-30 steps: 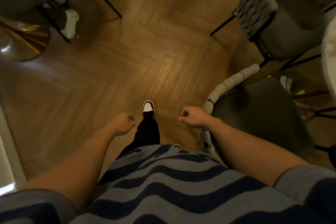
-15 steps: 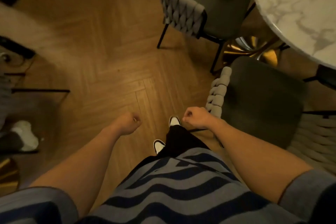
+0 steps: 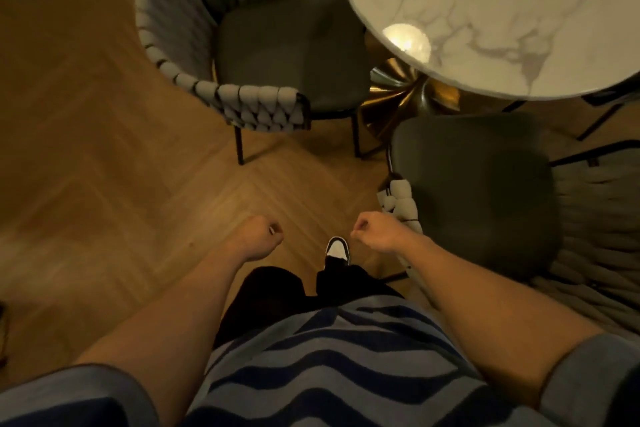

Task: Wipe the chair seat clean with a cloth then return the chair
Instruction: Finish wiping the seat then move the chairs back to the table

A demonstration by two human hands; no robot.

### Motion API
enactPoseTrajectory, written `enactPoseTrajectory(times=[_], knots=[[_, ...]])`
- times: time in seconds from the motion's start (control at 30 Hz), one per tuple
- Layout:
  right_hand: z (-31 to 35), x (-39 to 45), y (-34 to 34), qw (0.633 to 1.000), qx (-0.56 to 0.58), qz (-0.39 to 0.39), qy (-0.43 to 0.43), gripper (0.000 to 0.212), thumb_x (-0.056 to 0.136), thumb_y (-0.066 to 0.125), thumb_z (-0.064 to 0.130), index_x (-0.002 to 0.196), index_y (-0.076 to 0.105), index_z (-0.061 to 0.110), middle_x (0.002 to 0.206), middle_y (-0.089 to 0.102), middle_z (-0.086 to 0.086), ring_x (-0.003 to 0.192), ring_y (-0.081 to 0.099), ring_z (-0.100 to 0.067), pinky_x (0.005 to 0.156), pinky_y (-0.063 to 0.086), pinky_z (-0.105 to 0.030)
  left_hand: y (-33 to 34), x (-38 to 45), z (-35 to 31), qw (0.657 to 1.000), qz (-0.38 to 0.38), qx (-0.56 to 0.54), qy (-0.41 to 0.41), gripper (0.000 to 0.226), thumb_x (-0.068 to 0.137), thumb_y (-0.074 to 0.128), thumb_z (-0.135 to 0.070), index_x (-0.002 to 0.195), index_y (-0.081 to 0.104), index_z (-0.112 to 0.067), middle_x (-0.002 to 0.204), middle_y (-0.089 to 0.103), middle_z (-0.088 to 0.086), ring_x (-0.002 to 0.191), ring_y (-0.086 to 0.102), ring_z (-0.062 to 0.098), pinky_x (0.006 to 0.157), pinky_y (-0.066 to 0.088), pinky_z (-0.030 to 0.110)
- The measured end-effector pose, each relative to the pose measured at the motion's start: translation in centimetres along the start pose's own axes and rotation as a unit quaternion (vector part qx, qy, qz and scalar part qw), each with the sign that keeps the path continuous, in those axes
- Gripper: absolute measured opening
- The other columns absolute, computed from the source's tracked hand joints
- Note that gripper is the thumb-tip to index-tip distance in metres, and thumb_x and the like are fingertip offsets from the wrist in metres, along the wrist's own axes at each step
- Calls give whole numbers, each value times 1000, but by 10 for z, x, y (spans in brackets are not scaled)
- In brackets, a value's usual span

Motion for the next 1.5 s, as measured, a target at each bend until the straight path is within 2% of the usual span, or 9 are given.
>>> enactPoseTrajectory(times=[0.23, 0.6, 0.7, 0.8, 0.9, 1.0, 1.17, 1.33, 1.5], knots=[[6, 16, -30, 987, 132, -52, 71, 20, 101, 59, 37, 112, 64, 21, 112, 62, 2, 106, 59, -16, 90, 49, -33, -75, 72, -44, 989, 11, 100, 106, 23, 96, 55, -29, 107, 68, -15, 104, 68, 7, 97, 62, 23, 76, 46, 28], [33, 38, -54, 949, 232, -190, 94, 26, 103, 56, 35, 120, 68, 19, 119, 66, -2, 107, 62, -18, 95, 53, -38, -150, 151, -111, 926, -9, 226, 301, 17, 95, 54, -29, 105, 66, -23, 100, 67, -3, 90, 61, 15, 78, 54, 37], [25, 33, -77, 932, 232, -257, 105, 20, 103, 57, 35, 116, 68, 25, 114, 66, 3, 102, 62, -14, 87, 53, -32, -166, 171, -127, 912, -49, 224, 340, 14, 90, 58, -26, 102, 66, -25, 100, 62, -3, 98, 60, 19, 81, 49, 32], [2, 12, -108, 894, 191, -379, 142, 14, 100, 60, 39, 108, 62, 28, 99, 63, 6, 89, 61, -10, 79, 55, -33, -187, 187, -136, 900, -129, 231, 346, 34, 89, 62, -28, 122, 59, -23, 118, 52, 1, 117, 47, 23, 96, 44, 36], [-31, 1, -111, 886, 43, -413, 206, 36, 97, 54, 57, 112, 57, 25, 102, 61, 4, 90, 60, -16, 84, 54, -42, -197, 212, -127, 916, -131, 235, 297, 53, 89, 64, -32, 137, 46, -21, 135, 45, 6, 125, 42, 27, 102, 41, 41], [-62, 14, -87, 903, -29, -339, 261, 57, 97, 39, 70, 119, 56, 21, 106, 64, 0, 99, 62, -22, 97, 48, -47, -192, 240, -103, 923, -77, 272, 262, 48, 88, 62, -40, 130, 49, -22, 122, 55, 8, 109, 53, 27, 91, 47, 41], [-70, 30, -75, 885, -111, -359, 275, 56, 96, 26, 76, 96, 50, 25, 73, 54, 5, 73, 57, -18, 85, 48, -42, -199, 254, -86, 891, -142, 342, 261, 42, 78, 48, -75, 93, 46, -35, 82, 56, -5, 76, 57, 21, 64, 48, 37], [-66, 33, -77, 867, -159, -393, 262, 53, 98, 26, 72, 89, 47, 25, 62, 45, 8, 62, 50, -15, 78, 44, -39, -198, 245, -95, 869, -200, 341, 298, 30, 86, 52, -63, 82, 45, -34, 72, 53, -8, 66, 53, 18, 57, 40, 34], [-65, 32, -78, 870, -147, -396, 256, 52, 99, 26, 70, 93, 51, 24, 63, 47, 9, 61, 50, -14, 79, 43, -39, -200, 245, -98, 880, -199, 320, 291, 30, 86, 54, -59, 77, 44, -32, 69, 52, -10, 61, 51, 15, 55, 41, 33]])
Point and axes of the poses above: each hand's wrist, its own x-axis towards the middle knuckle, its own y-axis out of the palm, z = x × y, the point moved 8 cm from there along x, towards the middle knuckle
